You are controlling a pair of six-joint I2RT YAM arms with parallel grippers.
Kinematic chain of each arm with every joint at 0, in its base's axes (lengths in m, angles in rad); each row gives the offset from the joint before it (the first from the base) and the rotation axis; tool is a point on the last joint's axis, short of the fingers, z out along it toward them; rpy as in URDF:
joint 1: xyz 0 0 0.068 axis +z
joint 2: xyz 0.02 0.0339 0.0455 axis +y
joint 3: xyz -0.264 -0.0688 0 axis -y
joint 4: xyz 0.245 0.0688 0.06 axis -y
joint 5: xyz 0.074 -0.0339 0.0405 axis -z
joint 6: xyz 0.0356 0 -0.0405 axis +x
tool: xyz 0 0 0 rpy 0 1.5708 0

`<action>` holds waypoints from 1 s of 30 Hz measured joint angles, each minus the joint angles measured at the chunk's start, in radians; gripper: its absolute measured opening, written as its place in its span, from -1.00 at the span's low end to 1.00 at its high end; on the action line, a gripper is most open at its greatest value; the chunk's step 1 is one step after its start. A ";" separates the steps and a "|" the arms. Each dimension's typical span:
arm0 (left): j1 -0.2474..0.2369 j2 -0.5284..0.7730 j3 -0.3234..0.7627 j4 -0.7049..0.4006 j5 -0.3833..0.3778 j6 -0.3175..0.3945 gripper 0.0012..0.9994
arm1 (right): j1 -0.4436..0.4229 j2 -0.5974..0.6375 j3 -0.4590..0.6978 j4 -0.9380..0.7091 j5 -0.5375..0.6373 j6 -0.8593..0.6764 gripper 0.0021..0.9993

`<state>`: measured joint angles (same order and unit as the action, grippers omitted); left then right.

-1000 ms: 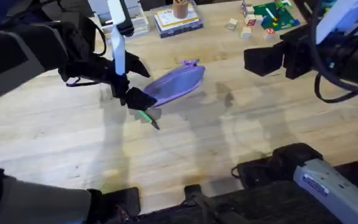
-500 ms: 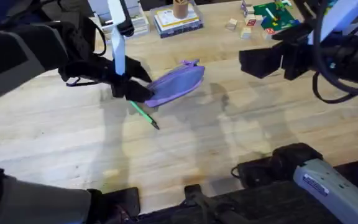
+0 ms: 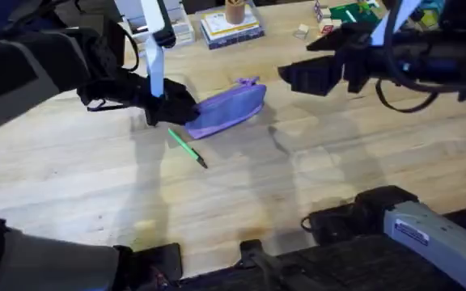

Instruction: Unzip the bag, pick up the pens from the table one at a time and place them inside, then zip the bag closed.

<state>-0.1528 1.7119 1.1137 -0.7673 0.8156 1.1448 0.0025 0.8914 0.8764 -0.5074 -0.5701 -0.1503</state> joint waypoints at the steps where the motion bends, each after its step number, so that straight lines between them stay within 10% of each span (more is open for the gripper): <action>1: 0.000 0.000 0.000 0.001 0.000 0.000 -0.91 | 0.000 0.013 0.000 0.019 -0.018 0.003 1.00; 30: 0.000 0.000 0.000 0.005 0.000 0.000 -0.92 | 0.188 0.567 0.002 0.403 0.077 0.226 1.00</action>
<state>-0.1528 1.7119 1.1137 -0.7624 0.8154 1.1447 0.1908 1.4586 0.8783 -0.1046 -0.4931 0.0753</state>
